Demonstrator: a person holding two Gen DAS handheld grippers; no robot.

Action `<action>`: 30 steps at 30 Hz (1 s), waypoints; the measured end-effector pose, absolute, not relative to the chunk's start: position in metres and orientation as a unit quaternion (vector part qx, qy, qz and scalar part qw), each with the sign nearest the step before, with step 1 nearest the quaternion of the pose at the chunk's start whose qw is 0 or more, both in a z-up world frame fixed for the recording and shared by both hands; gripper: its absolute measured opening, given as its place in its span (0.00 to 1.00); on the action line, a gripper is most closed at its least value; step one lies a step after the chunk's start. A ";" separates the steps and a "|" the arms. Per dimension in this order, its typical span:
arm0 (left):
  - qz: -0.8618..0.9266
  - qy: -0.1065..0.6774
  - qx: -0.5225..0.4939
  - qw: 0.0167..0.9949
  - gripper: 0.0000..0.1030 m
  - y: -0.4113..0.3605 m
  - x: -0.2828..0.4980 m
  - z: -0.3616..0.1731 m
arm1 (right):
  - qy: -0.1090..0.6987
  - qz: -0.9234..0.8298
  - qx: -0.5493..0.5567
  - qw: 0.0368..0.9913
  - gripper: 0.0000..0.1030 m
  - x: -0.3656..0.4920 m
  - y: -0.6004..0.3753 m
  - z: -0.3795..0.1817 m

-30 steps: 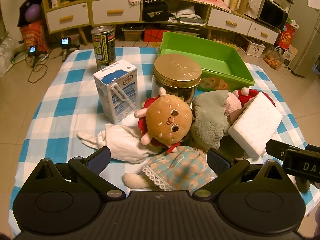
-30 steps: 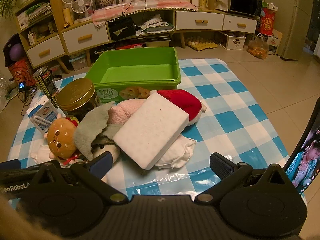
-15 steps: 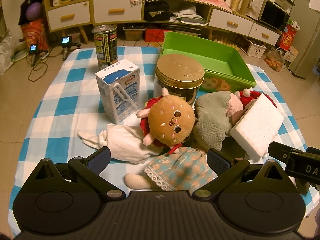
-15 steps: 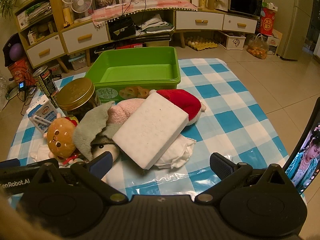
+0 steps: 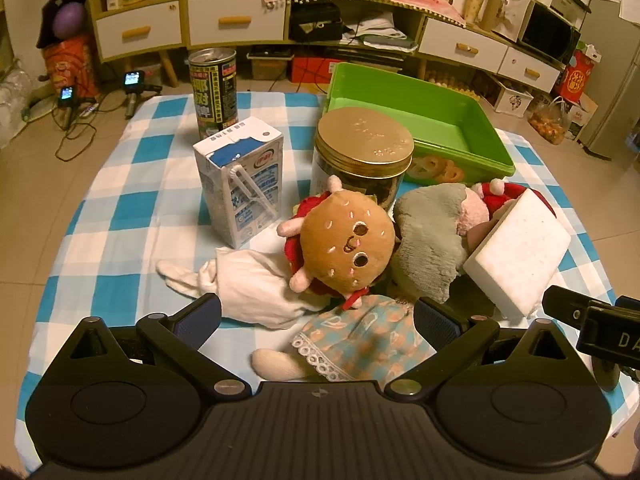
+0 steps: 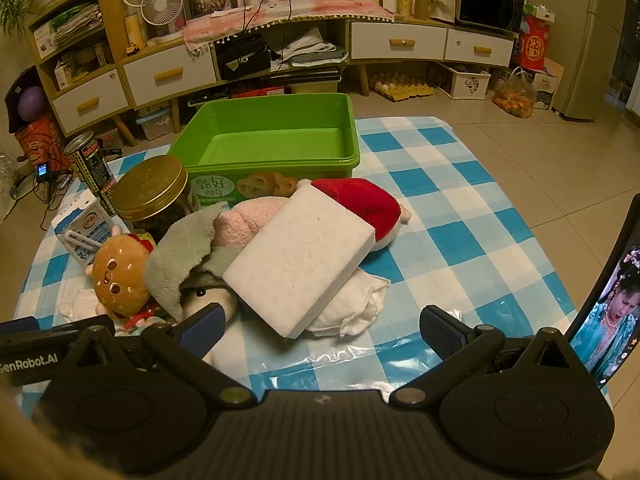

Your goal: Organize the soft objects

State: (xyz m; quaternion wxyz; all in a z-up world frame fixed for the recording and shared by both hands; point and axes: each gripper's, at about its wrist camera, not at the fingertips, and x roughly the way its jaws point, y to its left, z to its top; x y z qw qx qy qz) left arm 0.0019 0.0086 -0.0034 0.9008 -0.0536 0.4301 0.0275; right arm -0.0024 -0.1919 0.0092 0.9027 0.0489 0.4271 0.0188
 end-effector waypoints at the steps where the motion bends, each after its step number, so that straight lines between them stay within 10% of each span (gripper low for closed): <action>1: 0.025 0.434 -0.056 0.899 0.95 0.010 0.002 -0.004 | 0.427 0.019 0.049 0.903 0.73 -0.002 -0.191 0.009; 30: -0.131 0.374 -0.041 0.917 0.76 0.027 0.027 -0.018 | 0.466 0.036 0.195 0.862 0.70 0.049 -0.218 -0.009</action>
